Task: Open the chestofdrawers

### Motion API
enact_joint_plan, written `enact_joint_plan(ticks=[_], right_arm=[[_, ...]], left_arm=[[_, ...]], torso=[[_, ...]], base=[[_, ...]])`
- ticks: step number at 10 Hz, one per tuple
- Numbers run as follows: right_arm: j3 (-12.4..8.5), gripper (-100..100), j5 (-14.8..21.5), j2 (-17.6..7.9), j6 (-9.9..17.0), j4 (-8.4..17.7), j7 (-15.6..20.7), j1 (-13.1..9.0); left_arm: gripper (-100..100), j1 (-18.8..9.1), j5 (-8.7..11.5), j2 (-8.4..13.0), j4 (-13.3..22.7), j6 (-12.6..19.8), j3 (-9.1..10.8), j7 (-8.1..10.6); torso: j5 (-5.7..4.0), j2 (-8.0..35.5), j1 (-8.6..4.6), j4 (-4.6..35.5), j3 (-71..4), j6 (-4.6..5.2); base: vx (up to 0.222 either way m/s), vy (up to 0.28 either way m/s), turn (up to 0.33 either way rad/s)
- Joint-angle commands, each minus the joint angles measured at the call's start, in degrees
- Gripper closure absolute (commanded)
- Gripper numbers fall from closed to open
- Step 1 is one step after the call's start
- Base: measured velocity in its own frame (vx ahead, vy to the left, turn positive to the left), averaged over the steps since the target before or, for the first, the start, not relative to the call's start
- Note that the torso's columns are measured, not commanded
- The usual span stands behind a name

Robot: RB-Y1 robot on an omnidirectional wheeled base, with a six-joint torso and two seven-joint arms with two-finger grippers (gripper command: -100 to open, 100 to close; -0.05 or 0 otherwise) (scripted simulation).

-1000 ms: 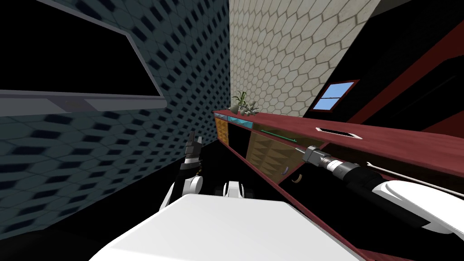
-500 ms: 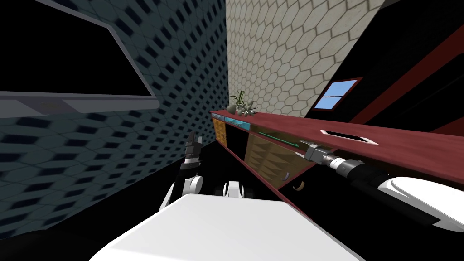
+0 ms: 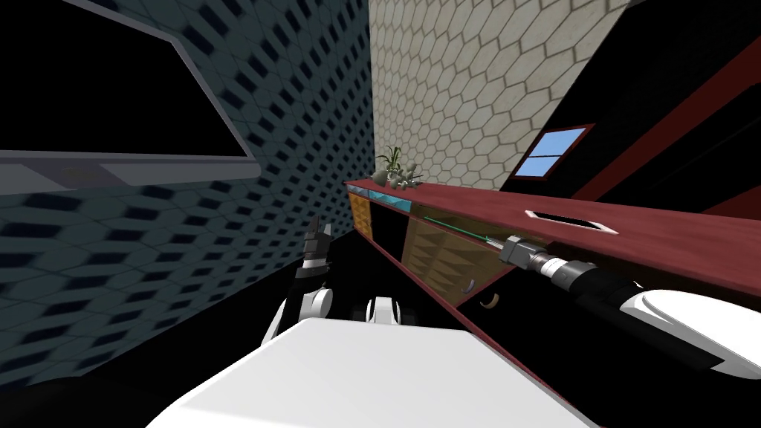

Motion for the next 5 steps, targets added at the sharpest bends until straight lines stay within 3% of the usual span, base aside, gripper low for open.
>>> enact_joint_plan(ticks=[1,2,3,5], right_arm=[[0.12,100,-0.07,0.04,-0.50,-0.57,-0.13,0.25],[0.24,100,-0.03,0.07,-0.42,-0.48,-0.11,0.27],[-1.34,-100,-0.81,-2.22,-1.45,-0.42,-1.96,0.73],[-3.17,-100,-1.61,-4.57,-2.28,-0.35,-3.80,1.05]], left_arm=[[0,0.00,0.00,0.00,0.00,0.00,0.00,0.00],[0,0.00,0.00,0.00,0.00,0.00,0.00,0.00],[0,0.01,0.00,0.01,0.00,0.00,0.01,0.00],[0,0.03,0.00,0.02,0.00,0.00,0.02,0.00]], torso=[[0.03,-0.16,-0.09,0.02,-0.11,0.02],[0.06,-0.26,-0.20,0.03,-0.20,0.00],[0.09,-0.47,-0.45,0.05,-0.34,-0.03],[-0.04,-0.61,-0.38,-0.11,-0.41,-0.09]], base=[[-0.134,0.157,-0.061],[-0.067,0.074,-0.012],[-0.005,0.034,-0.125],[0.019,0.025,-0.081]])
